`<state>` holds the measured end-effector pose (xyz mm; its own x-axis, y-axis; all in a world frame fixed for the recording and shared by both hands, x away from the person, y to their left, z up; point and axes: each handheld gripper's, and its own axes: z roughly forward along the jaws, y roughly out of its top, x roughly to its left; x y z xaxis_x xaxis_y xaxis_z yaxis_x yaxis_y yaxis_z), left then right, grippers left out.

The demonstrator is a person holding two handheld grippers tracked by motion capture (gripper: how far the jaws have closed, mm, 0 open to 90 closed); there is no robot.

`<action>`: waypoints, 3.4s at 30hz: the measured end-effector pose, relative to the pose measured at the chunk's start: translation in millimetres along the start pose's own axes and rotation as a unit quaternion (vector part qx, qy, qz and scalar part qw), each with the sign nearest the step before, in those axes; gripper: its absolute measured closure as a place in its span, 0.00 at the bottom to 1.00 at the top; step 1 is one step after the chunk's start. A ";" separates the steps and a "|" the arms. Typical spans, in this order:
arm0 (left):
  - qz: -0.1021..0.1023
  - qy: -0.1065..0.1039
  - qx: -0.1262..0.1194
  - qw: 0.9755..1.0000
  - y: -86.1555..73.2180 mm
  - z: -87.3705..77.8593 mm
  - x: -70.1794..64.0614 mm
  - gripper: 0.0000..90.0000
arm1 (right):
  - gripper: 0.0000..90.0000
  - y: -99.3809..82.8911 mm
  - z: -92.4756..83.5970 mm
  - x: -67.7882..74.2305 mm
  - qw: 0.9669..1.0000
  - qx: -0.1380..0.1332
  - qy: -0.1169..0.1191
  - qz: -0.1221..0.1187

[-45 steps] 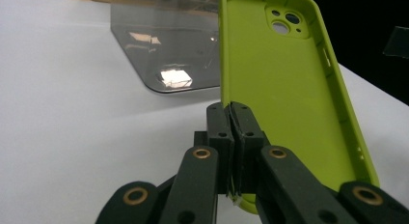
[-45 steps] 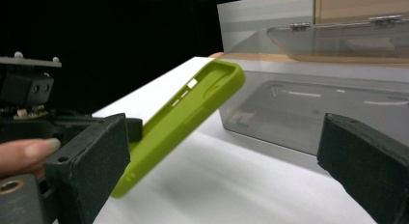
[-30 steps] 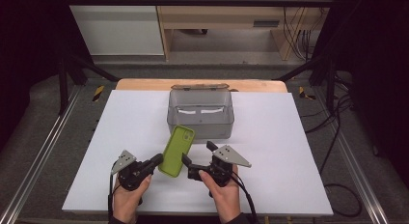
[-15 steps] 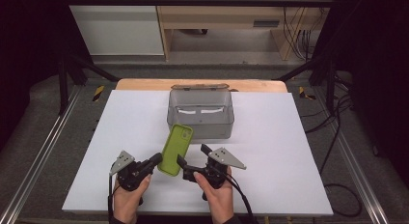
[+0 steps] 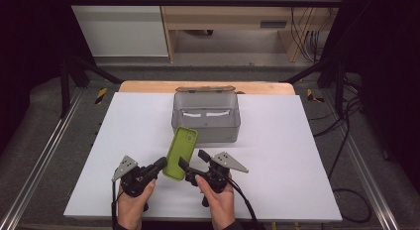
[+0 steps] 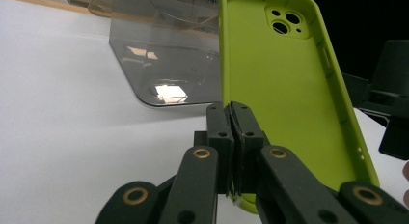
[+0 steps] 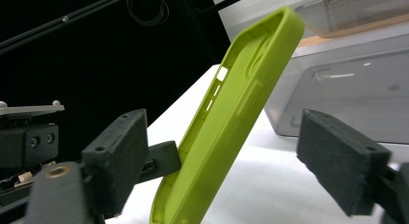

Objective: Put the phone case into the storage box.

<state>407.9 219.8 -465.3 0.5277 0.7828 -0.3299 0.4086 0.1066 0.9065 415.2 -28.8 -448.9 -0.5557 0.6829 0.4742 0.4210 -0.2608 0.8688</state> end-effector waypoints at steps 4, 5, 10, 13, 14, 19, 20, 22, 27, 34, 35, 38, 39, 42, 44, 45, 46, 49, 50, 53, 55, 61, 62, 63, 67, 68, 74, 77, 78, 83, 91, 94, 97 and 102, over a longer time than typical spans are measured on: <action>-0.005 -0.004 -0.001 1.000 -0.6 0.2 0.2 0.98 | 0.32 -1.4 3.7 -0.8 1.000 -0.002 0.009 0.017; -0.007 -0.003 -0.002 1.000 -0.7 -0.1 0.1 0.98 | 0.34 -1.2 4.3 -1.3 1.000 -0.003 0.012 0.023; -0.010 -0.001 -0.004 1.000 -1.1 -0.3 1.3 0.98 | 0.47 -3.0 6.1 -3.9 0.999 -0.007 0.018 0.041; -0.011 0.000 -0.004 1.000 -1.5 -0.1 1.5 0.98 | 0.51 -4.1 7.7 -4.8 0.998 -0.004 0.023 0.051; -0.010 -0.001 -0.004 1.000 -1.5 0.0 1.5 0.98 | 0.52 -4.3 8.0 -4.9 0.998 -0.004 0.025 0.050; -0.009 0.000 -0.003 1.000 -2.0 0.0 1.5 0.98 | 0.57 -4.9 9.1 -5.1 0.998 -0.003 0.030 0.063; -0.009 0.000 -0.003 1.000 -2.1 -0.1 1.3 0.98 | 0.58 -4.9 9.4 -5.7 0.998 -0.005 0.032 0.062; -0.009 -0.001 -0.004 1.000 -2.0 -0.2 1.1 0.98 | 0.59 -4.8 9.4 -6.0 0.997 -0.006 0.035 0.065; -0.010 -0.003 -0.007 1.000 -1.9 0.0 0.6 0.98 | 0.63 -5.1 9.3 -7.8 0.997 -0.005 0.035 0.073; -0.009 -0.005 -0.009 1.000 -1.3 -0.7 0.6 0.98 | 0.67 -4.7 10.0 -8.5 0.995 -0.006 0.042 0.086; -0.009 -0.004 -0.010 1.000 -1.4 -0.7 0.6 0.98 | 0.67 -4.9 10.1 -8.5 0.995 -0.005 0.042 0.086; -0.010 -0.005 -0.009 1.000 -1.6 -0.3 0.2 0.98 | 0.69 -5.8 11.0 -9.0 0.996 -0.006 0.045 0.083; -0.010 -0.005 -0.008 1.000 -1.7 -0.1 0.1 0.98 | 0.70 -5.8 11.1 -8.9 0.995 -0.005 0.044 0.084; -0.009 -0.007 -0.008 1.000 -1.8 0.2 0.2 0.98 | 0.72 -5.4 11.5 -9.5 0.995 -0.006 0.046 0.086; -0.010 -0.007 -0.008 1.000 -1.8 0.1 0.3 0.98 | 0.73 -5.0 11.4 -10.2 0.995 -0.006 0.046 0.087; -0.010 -0.007 -0.008 1.000 -1.8 0.1 0.3 0.98 | 0.74 -4.9 11.4 -10.3 0.995 -0.007 0.045 0.088; -0.010 -0.006 -0.008 1.000 -1.8 0.0 0.3 0.98 | 0.75 -4.7 11.5 -10.5 0.995 -0.007 0.046 0.089; -0.010 -0.008 -0.008 1.000 -1.9 0.2 0.4 0.98 | 0.76 -4.4 11.6 -10.6 0.994 -0.007 0.047 0.093; -0.011 -0.008 -0.008 1.000 -2.1 0.5 0.3 0.98 | 0.76 -4.5 11.8 -10.9 0.995 -0.008 0.048 0.092; -0.012 -0.010 -0.008 1.000 -2.3 0.7 0.7 0.98 | 0.77 -4.3 11.6 -10.9 0.994 -0.006 0.051 0.097; -0.012 -0.010 -0.007 1.000 -2.6 0.9 0.4 0.98 | 0.78 -4.2 11.5 -11.5 0.994 -0.005 0.052 0.096; -0.013 -0.011 -0.002 1.000 -4.4 2.6 0.3 0.98 | 0.80 -4.2 11.2 -12.7 0.993 -0.002 0.053 0.102; -0.012 -0.011 -0.001 1.000 -4.6 2.7 0.1 0.98 | 0.81 -4.2 11.2 -13.2 0.993 -0.002 0.053 0.103; -0.013 -0.012 -0.001 1.000 -4.8 3.0 -0.2 0.98 | 0.81 -4.1 11.0 -13.7 0.993 -0.002 0.053 0.105; -0.011 -0.015 0.002 1.000 -5.8 4.5 -1.5 0.98 | 0.83 -3.8 9.5 -15.9 0.993 0.001 0.050 0.107; -0.011 -0.015 0.002 1.000 -6.1 4.7 -1.8 0.98 | 0.84 -3.9 9.0 -16.6 0.993 0.002 0.050 0.107; -0.005 -0.019 0.005 1.000 -6.8 6.5 -4.2 0.97 | 0.85 -3.7 5.7 -19.4 0.992 0.008 0.046 0.114; 0.002 -0.025 0.005 1.000 -7.1 7.8 -5.5 0.96 | 0.85 -2.4 3.4 -20.2 0.993 0.009 0.045 0.111; 0.004 -0.024 0.004 1.000 -7.0 8.1 -6.2 0.94 | 0.85 -2.0 2.7 -20.8 0.993 0.006 0.044 0.111; 0.024 -0.018 -0.018 0.999 -1.5 4.4 -6.8 0.76 | 0.85 3.2 -8.6 -28.0 0.994 0.003 0.028 0.103; 0.079 0.028 -0.033 0.996 12.8 -10.6 7.5 0.46 | 0.85 12.2 -39.6 -45.8 0.996 -0.001 0.002 0.092; 0.076 0.045 -0.030 0.996 14.4 -16.8 17.9 0.34 | 0.85 13.9 -51.4 -55.0 0.996 -0.002 -0.008 0.093; 0.074 0.049 -0.030 0.996 15.0 -25.7 26.5 0.27 | 0.85 15.6 -63.4 -63.5 0.995 0.001 -0.019 0.098; 0.080 0.054 -0.016 0.995 6.0 -41.1 41.7 0.12 | 0.85 22.0 -82.0 -76.9 0.995 -0.003 -0.040 0.093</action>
<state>401.8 278.3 -462.8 0.5001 0.8527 -0.1511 0.3012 -0.0077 0.9535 408.4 -143.0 -454.6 -0.4100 0.6747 0.6137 0.5064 -0.3913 0.7684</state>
